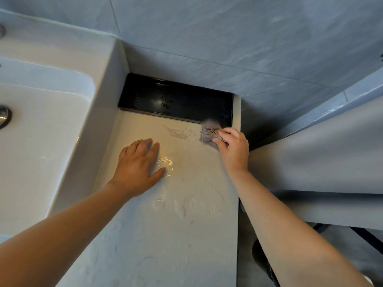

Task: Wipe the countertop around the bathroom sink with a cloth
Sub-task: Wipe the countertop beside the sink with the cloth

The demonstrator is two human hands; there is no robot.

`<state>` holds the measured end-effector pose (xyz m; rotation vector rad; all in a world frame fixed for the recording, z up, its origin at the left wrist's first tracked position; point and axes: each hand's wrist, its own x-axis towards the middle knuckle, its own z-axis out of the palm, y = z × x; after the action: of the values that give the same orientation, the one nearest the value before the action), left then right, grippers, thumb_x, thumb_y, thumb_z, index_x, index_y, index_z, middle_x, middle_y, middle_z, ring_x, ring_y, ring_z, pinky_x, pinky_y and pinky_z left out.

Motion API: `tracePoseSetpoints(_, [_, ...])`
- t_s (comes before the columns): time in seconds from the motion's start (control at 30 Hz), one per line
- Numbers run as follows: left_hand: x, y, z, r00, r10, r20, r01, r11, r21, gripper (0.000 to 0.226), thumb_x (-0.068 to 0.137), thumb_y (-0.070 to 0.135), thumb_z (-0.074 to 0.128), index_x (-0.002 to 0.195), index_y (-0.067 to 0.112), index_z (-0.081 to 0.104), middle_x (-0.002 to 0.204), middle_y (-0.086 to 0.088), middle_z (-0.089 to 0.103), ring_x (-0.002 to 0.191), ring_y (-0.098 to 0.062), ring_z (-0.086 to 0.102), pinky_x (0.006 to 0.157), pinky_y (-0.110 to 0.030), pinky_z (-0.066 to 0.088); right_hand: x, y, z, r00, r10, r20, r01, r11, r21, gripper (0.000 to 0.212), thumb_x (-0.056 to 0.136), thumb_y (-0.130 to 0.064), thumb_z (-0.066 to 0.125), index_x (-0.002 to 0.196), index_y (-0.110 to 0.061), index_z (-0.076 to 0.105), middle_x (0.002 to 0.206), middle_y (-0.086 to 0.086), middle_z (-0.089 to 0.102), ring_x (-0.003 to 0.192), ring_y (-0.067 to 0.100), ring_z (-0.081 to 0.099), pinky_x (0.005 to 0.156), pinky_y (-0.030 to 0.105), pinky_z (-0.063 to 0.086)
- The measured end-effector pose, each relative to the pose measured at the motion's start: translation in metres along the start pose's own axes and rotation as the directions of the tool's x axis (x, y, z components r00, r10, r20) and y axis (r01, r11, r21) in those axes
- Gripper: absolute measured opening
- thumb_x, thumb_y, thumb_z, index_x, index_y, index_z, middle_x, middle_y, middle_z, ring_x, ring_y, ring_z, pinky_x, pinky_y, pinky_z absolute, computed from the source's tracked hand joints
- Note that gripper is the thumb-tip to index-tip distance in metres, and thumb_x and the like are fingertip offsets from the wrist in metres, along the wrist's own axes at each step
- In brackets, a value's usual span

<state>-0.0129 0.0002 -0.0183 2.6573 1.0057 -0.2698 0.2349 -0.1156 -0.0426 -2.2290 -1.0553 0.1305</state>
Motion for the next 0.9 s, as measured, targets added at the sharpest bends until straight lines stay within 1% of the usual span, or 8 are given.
tracePoseSetpoints(0.07, [-0.007,0.002,-0.003,1.0,-0.005,-0.017,0.004,0.997,-0.073,0.076,0.085,0.064,0.024,0.148,0.02,0.022,0.155,-0.004,0.02,0.141,-0.026,0.02,0.114,-0.042,0.018,-0.003,-0.002,0.003,1.0,0.011,-0.018,-0.011,1.0,-0.004,0.026,0.082,-0.021,0.07,0.108,-0.017,0.071,0.106,-0.002,0.067,0.1,0.018,0.057,0.086,0.045,0.048])
tracePoseSetpoints(0.2, [-0.033,0.0,-0.003,0.997,0.012,-0.082,-0.023,0.99,-0.137,0.071,0.086,0.059,0.03,0.14,0.012,0.039,0.145,-0.009,0.039,0.132,-0.029,0.034,0.112,-0.046,0.026,-0.025,-0.014,0.005,1.0,-0.007,0.006,0.007,1.0,0.001,0.027,0.083,-0.022,0.069,0.11,-0.016,0.07,0.108,-0.001,0.066,0.1,0.017,0.056,0.088,0.039,0.048])
tracePoseSetpoints(0.33, [-0.06,-0.012,0.006,0.999,-0.029,-0.046,0.024,0.994,-0.111,0.072,0.085,0.058,0.033,0.137,0.009,0.044,0.14,-0.012,0.046,0.126,-0.032,0.043,0.105,-0.049,0.037,-0.057,-0.028,0.008,0.998,-0.042,0.038,0.041,0.999,0.022,0.027,0.083,-0.019,0.07,0.109,-0.013,0.07,0.108,0.001,0.066,0.099,0.016,0.055,0.083,0.027,0.048])
tracePoseSetpoints(0.47, [-0.075,-0.027,0.015,0.997,-0.074,-0.022,0.072,0.992,-0.099,0.076,0.084,0.06,0.033,0.137,0.007,0.043,0.139,-0.013,0.045,0.124,-0.033,0.042,0.103,-0.049,0.039,-0.085,-0.039,0.01,0.994,-0.05,0.096,0.045,0.997,0.057,0.027,0.081,-0.017,0.073,0.106,-0.011,0.072,0.103,0.0,0.064,0.095,0.011,0.054,0.08,0.007,0.038])
tracePoseSetpoints(0.53, [-0.079,-0.032,0.019,0.996,-0.089,-0.015,0.088,0.993,-0.077,0.077,0.084,0.06,0.032,0.138,0.006,0.043,0.141,-0.014,0.044,0.126,-0.033,0.04,0.104,-0.049,0.036,-0.093,-0.042,0.01,0.988,-0.048,0.149,0.034,0.995,0.096,0.025,0.078,-0.016,0.075,0.102,-0.011,0.073,0.098,-0.002,0.064,0.089,0.012,0.057,0.076,0.006,0.039])
tracePoseSetpoints(0.63, [-0.082,-0.035,0.025,0.996,-0.086,-0.003,0.086,0.995,-0.04,0.08,0.085,0.063,0.026,0.142,0.009,0.039,0.147,-0.01,0.039,0.133,-0.029,0.031,0.109,-0.048,0.027,-0.097,-0.048,0.004,0.979,-0.016,0.201,-0.018,0.986,0.166,0.024,0.076,-0.014,0.077,0.099,-0.009,0.074,0.092,-0.004,0.064,0.084,0.014,0.061,0.072,0.019,0.05])
tracePoseSetpoints(0.77, [-0.083,-0.035,0.031,0.995,-0.096,-0.002,0.096,0.994,-0.05,0.083,0.086,0.068,0.018,0.144,0.011,0.036,0.151,-0.007,0.033,0.137,-0.025,0.021,0.112,-0.049,0.022,-0.056,-0.06,-0.008,0.989,-0.003,0.145,-0.026,0.98,0.199,0.027,0.076,-0.016,0.077,0.101,-0.006,0.072,0.092,-0.003,0.063,0.079,0.007,0.058,0.071,0.002,0.041])
tracePoseSetpoints(0.9, [-0.083,-0.036,0.034,0.995,-0.093,-0.027,0.091,0.994,-0.056,0.084,0.085,0.069,0.017,0.146,0.012,0.032,0.153,-0.005,0.03,0.139,-0.023,0.017,0.114,-0.047,0.016,0.004,-0.06,0.008,0.998,-0.006,0.067,-0.004,0.988,0.152,0.027,0.079,-0.018,0.075,0.103,-0.007,0.072,0.094,-0.003,0.061,0.083,0.008,0.056,0.07,0.002,0.039])
